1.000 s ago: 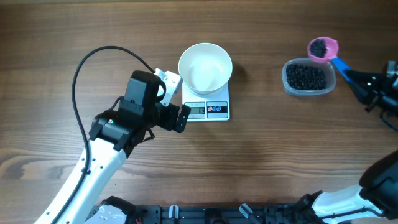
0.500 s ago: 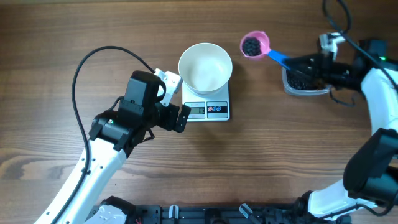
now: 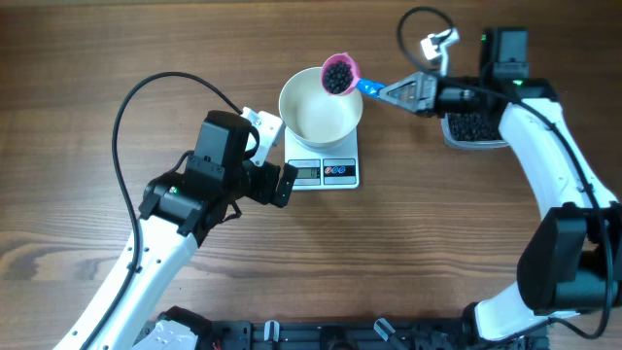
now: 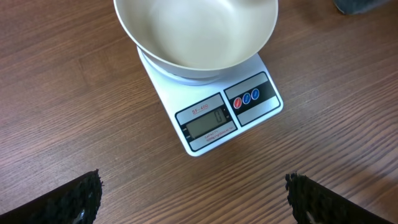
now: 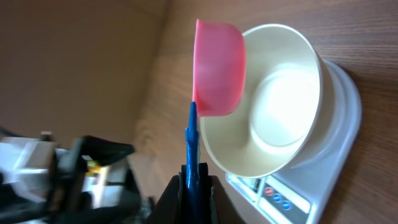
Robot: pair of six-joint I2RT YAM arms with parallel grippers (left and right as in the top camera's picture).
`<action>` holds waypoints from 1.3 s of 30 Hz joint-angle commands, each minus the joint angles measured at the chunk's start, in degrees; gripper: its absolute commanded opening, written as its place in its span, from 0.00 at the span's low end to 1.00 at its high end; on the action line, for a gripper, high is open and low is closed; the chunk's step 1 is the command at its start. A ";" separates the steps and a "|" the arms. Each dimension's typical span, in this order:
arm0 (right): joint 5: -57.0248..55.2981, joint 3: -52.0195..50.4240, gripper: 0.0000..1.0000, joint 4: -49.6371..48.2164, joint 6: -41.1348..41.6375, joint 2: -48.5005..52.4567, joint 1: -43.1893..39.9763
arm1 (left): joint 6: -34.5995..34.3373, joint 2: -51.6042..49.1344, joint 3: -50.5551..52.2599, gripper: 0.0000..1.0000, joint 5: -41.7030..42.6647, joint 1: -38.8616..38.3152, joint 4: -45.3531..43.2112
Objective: Scoop item into bowl and weigh 150g on scale
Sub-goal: 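Carry the filled scoop left over the white bowl with the right gripper, then tip the pink scoop to pour beans into the bowl, right gripper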
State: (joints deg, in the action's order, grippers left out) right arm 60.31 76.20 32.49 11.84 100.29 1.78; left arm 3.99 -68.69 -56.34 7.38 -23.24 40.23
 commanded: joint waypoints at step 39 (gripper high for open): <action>-38.38 2.56 0.04 4.00 -43.89 -8.28 12.55 | -0.33 -0.02 0.09 1.00 -0.15 0.22 -0.15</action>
State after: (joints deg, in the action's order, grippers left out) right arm 26.46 77.43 36.62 -27.09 93.62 14.11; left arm 3.99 -68.69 -56.34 7.38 -23.24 40.23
